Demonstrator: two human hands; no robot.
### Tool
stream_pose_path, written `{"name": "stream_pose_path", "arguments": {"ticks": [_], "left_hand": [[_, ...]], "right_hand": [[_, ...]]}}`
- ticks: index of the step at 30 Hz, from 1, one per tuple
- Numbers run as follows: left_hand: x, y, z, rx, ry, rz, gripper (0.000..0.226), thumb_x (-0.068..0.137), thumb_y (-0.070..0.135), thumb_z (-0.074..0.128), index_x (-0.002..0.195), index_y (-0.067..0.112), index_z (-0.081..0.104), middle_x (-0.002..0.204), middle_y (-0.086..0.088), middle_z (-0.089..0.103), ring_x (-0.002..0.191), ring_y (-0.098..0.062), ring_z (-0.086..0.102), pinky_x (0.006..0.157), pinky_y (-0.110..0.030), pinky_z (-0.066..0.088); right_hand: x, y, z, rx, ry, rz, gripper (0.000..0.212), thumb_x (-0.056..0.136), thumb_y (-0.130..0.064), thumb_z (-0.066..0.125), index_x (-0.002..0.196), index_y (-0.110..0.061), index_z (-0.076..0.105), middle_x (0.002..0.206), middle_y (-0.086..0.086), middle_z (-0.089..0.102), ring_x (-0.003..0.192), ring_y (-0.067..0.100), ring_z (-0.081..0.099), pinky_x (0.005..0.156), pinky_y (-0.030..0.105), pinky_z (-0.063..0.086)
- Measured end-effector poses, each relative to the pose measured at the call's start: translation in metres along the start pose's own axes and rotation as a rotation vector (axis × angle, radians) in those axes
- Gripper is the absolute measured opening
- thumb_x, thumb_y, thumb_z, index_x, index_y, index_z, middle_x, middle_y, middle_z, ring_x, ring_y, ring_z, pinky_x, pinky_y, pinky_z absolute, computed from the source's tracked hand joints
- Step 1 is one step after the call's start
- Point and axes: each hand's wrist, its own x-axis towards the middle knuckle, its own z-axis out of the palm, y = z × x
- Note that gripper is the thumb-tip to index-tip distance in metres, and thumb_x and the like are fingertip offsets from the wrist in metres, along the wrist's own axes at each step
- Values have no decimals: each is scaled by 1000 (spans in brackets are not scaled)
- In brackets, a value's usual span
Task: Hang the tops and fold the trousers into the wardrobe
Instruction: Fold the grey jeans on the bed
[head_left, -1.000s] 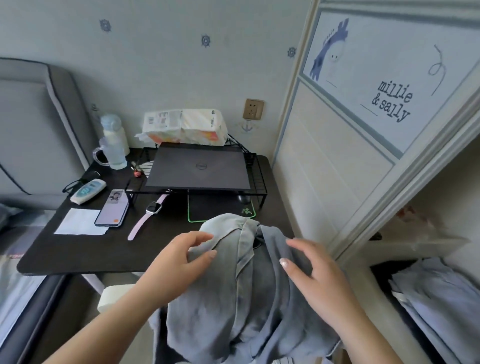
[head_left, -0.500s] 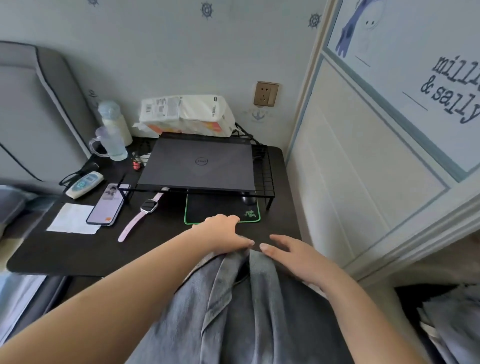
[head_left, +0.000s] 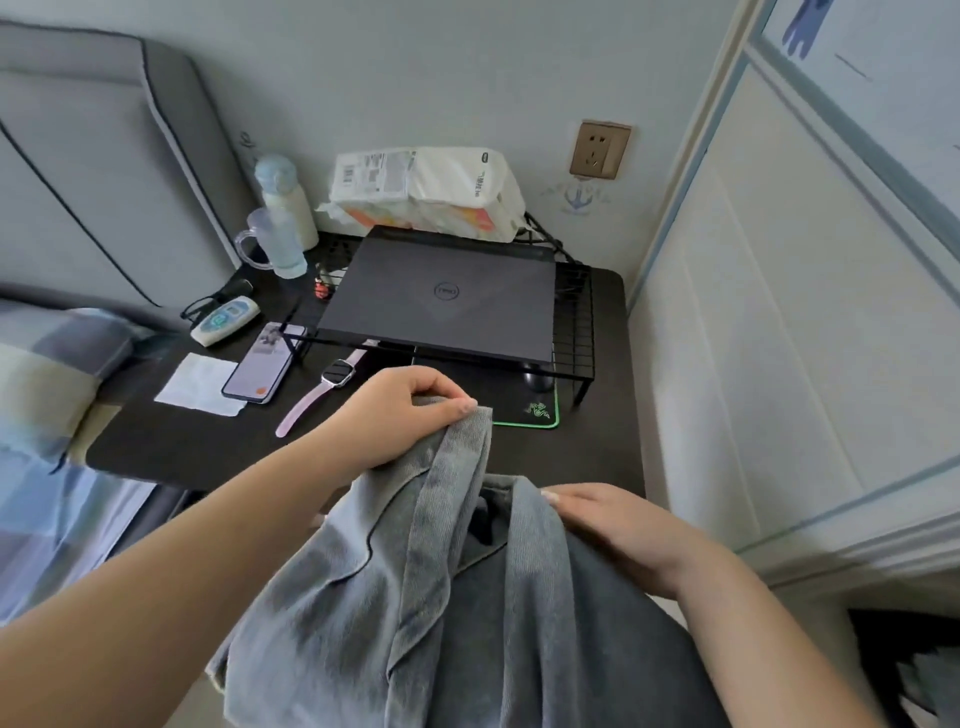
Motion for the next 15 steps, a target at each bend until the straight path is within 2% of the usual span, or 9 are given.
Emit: {"name": "stream_pose_path", "arguments": {"ticks": [2,4,6,8,11,15], "left_hand": [[-12,2,-14,-154,76,6,5,83,31,71,79,28,72,82,13,71,77,6,62,78,-17,47],[-28,3,-28,-303,125,15,7,77,35,76,74,31,72,82,10,72,79,-4,64,83,-27,50],[-48,7,-40,-406,150,37,13,69,38,80,68,30,70,75,8,69,73,-6,62,77,-26,51],[-68,12,-50,-452,142,57,15,68,38,79,64,28,68,67,9,65,66,-4,59,67,-20,48],[-103,18,-68,-422,124,106,17,67,37,75,65,23,65,63,10,61,61,-3,55,62,-13,45],[-149,19,-88,-148,93,206,17,73,37,74,80,23,66,53,16,45,51,-1,38,52,-10,32]], "right_hand": [[-6,-9,5,73,-63,-43,39,88,-43,60,119,-20,64,117,5,69,111,21,64,97,39,49],[-12,-17,16,-36,-59,-91,40,84,-41,65,122,-27,60,116,-3,69,109,15,64,97,36,49],[-17,-24,32,-229,30,-180,34,83,-33,69,116,-30,62,110,-8,70,104,10,65,96,35,49],[-23,-27,48,-296,151,-277,26,83,-23,68,108,-29,66,103,-9,72,99,9,67,93,34,50],[-37,-30,77,-133,247,-390,24,89,-4,58,101,-22,69,98,-1,74,96,17,69,82,28,52],[-61,-39,124,78,272,-496,35,91,2,50,88,-21,75,91,6,75,88,18,71,68,21,54]]}}
